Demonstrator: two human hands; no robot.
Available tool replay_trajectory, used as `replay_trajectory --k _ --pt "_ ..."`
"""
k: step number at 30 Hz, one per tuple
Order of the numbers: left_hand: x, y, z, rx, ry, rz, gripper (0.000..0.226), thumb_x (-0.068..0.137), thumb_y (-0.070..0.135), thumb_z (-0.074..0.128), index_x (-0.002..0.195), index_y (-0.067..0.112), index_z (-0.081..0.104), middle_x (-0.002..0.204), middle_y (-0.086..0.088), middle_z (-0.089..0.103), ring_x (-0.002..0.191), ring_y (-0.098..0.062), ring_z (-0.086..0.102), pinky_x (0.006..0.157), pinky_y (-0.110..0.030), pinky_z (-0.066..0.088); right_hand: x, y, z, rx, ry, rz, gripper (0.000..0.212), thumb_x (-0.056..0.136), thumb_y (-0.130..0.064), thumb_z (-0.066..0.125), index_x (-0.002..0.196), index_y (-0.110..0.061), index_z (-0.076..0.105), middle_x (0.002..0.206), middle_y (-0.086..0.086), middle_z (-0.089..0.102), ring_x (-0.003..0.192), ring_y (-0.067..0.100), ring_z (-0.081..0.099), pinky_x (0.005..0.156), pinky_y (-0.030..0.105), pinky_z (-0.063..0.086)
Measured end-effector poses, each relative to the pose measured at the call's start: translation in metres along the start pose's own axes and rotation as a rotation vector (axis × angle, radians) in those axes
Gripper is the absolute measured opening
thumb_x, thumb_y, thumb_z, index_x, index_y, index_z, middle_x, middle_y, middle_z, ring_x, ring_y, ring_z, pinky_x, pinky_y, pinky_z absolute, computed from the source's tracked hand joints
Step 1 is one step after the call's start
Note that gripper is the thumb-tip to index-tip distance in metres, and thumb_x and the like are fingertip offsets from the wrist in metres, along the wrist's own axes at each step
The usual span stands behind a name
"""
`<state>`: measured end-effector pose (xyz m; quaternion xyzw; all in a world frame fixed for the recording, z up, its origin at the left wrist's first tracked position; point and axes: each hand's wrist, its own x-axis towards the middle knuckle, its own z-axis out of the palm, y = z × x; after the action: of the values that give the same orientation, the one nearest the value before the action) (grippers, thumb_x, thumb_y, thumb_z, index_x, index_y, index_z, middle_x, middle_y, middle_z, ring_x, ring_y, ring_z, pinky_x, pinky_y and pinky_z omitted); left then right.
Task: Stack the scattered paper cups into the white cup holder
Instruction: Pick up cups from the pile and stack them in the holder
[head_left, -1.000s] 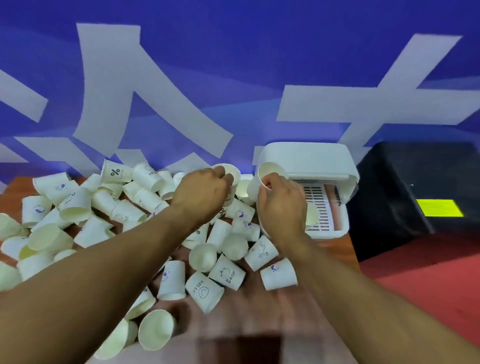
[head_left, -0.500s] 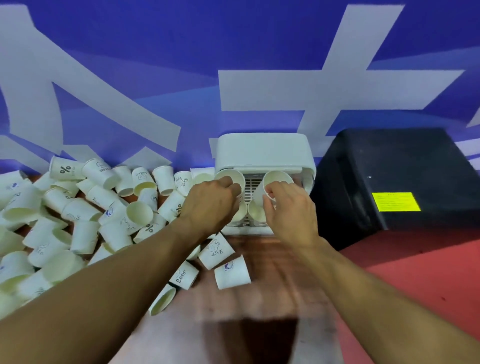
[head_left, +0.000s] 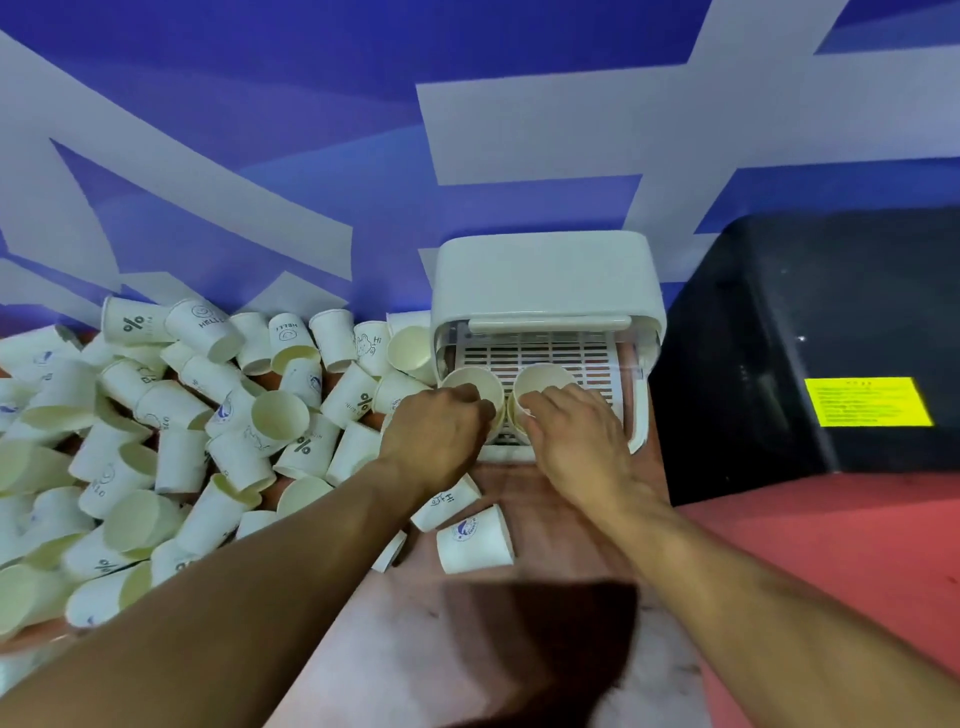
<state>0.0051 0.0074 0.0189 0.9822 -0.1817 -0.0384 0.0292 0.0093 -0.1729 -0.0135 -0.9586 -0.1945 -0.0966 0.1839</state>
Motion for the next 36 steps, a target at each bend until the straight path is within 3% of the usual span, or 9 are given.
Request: replay_trajectory --k 2,5,8,10,14,21,23,27,36 --pt "0.003 -0.004 0.008 -0.019 -0.04 -0.001 0.019 0.091 0.025 0.054 0.102 0.028 0.07 0.095 0.003 0.063 0.076 -0.03 0.064 0.058 -0.032 0.049 0.0 0.001 0.01 0.006 -0.05 -0.012 0.003 0.081 -0.015 0.068 0.082 -0.013 0.069 0.069 0.001 0.06 0.067 0.026 0.054 0.064 0.033 0.043" --pt "0.004 -0.01 0.021 -0.041 -0.09 -0.005 0.019 0.091 0.025 0.053 0.1 0.03 0.069 0.093 0.004 0.062 0.077 -0.03 0.064 0.057 -0.031 0.046 -0.002 0.0 0.018 0.009 -0.127 -0.015 0.01 0.073 -0.009 0.076 0.076 -0.013 0.067 0.064 0.0 0.057 0.063 0.024 0.052 0.062 0.031 0.042" --pt "0.003 -0.013 0.031 -0.06 -0.107 0.002 0.021 0.094 0.029 0.051 0.104 0.029 0.07 0.1 0.003 0.066 0.083 -0.029 0.066 0.063 -0.032 0.049 -0.001 -0.001 0.023 -0.005 -0.157 -0.031 0.002 0.077 -0.016 0.068 0.075 -0.014 0.068 0.064 0.0 0.059 0.064 0.025 0.054 0.065 0.031 0.043" --pt "0.004 -0.013 0.032 -0.075 -0.107 -0.01 0.025 0.098 0.034 0.048 0.108 0.028 0.07 0.106 0.003 0.067 0.089 -0.029 0.066 0.067 -0.032 0.048 0.002 -0.002 0.023 -0.008 -0.17 -0.014 0.018 0.082 -0.026 0.055 0.076 -0.015 0.068 0.065 0.0 0.06 0.065 0.026 0.056 0.066 0.032 0.044" --pt "0.008 -0.012 0.031 -0.074 -0.106 -0.039 0.026 0.099 0.036 0.047 0.11 0.028 0.069 0.106 0.002 0.067 0.091 -0.029 0.066 0.066 -0.031 0.044 0.003 -0.005 0.026 -0.032 -0.186 0.03 0.004 0.077 -0.013 0.071 0.075 -0.015 0.068 0.066 0.0 0.061 0.065 0.027 0.057 0.066 0.033 0.042" --pt "0.008 -0.008 0.03 -0.086 -0.129 -0.093 0.019 0.092 0.022 0.057 0.108 0.025 0.067 0.104 -0.001 0.064 0.087 -0.031 0.065 0.06 -0.032 0.04 0.005 -0.008 0.028 -0.037 -0.204 0.066 0.005 0.086 -0.016 0.066 0.082 -0.016 0.068 0.074 0.0 0.065 0.072 0.026 0.06 0.07 0.033 0.043" --pt "0.003 -0.007 0.027 -0.129 -0.103 -0.085 0.022 0.091 0.02 0.059 0.113 0.021 0.063 0.109 -0.003 0.061 0.093 -0.031 0.063 0.061 -0.034 0.044 0.006 -0.009 0.025 0.001 -0.18 0.077 0.008 0.085 -0.016 0.066 0.092 -0.014 0.069 0.084 0.003 0.067 0.077 0.028 0.06 0.073 0.036 0.046" --pt "-0.014 -0.01 0.014 -0.197 -0.002 -0.085 0.034 0.093 0.026 0.058 0.127 0.019 0.056 0.122 -0.003 0.056 0.112 -0.026 0.054 0.079 -0.042 0.053 0.009 -0.025 0.01 0.037 -0.09 0.047 0.022 0.079 -0.012 0.07 0.1 -0.008 0.067 0.092 0.006 0.066 0.083 0.031 0.059 0.076 0.04 0.05" --pt "-0.093 -0.053 -0.025 -0.166 0.132 -0.199 0.035 0.09 0.033 0.061 0.123 0.02 0.061 0.117 -0.003 0.061 0.107 -0.026 0.056 0.083 -0.038 0.049 0.015 -0.119 -0.007 0.107 -0.013 -0.132 0.024 0.081 -0.017 0.067 0.104 -0.012 0.064 0.092 0.004 0.064 0.087 0.027 0.057 0.075 0.037 0.05"
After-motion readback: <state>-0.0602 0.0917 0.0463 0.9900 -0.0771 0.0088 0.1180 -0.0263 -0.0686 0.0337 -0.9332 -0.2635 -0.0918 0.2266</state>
